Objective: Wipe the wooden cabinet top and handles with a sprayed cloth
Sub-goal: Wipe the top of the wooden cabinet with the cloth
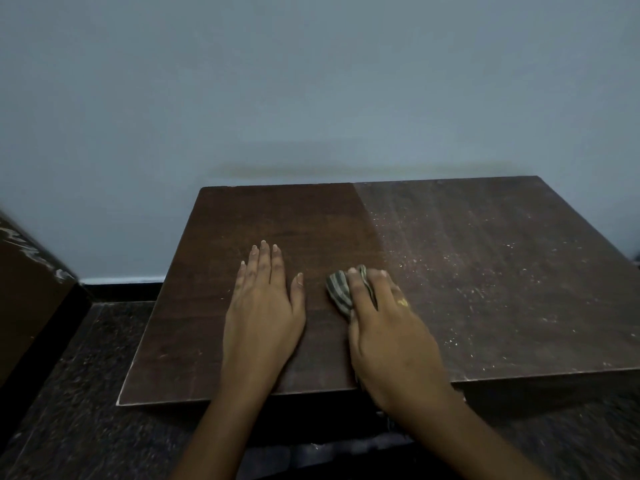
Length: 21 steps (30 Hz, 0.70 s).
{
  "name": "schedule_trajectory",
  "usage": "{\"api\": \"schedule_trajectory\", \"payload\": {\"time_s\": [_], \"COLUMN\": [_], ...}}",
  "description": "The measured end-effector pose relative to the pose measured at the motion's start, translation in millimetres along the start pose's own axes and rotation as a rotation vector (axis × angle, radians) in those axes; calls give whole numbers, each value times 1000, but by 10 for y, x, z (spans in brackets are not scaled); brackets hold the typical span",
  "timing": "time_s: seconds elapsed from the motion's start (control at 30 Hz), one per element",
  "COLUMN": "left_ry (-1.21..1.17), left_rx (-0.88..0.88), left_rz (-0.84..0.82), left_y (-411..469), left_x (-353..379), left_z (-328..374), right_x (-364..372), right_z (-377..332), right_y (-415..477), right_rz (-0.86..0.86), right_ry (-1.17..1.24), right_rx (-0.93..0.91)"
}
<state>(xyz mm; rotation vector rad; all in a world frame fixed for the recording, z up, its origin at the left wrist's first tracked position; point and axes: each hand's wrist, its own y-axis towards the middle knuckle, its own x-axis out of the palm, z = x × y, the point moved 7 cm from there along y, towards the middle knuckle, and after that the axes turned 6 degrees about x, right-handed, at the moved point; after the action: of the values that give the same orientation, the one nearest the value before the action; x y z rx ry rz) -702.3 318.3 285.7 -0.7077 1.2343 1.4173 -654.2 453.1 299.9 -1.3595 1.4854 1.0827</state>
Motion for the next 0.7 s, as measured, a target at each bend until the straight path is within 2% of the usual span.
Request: {"api": "schedule_trajectory", "payload": {"time_s": [0.3,0.7], "left_ry": [2,-24], "left_rx": [7,1], "left_rz": [-2,35], "left_y": [-14,1], "left_x": [-8,-21], "left_z": [-6,-7], "right_x": [-94,-69], "right_z": [227,159], "right_y": [-311,693], "right_rz": [-59,-127], "right_ry": [-81,-8], "right_rx": [-9,-60]}}
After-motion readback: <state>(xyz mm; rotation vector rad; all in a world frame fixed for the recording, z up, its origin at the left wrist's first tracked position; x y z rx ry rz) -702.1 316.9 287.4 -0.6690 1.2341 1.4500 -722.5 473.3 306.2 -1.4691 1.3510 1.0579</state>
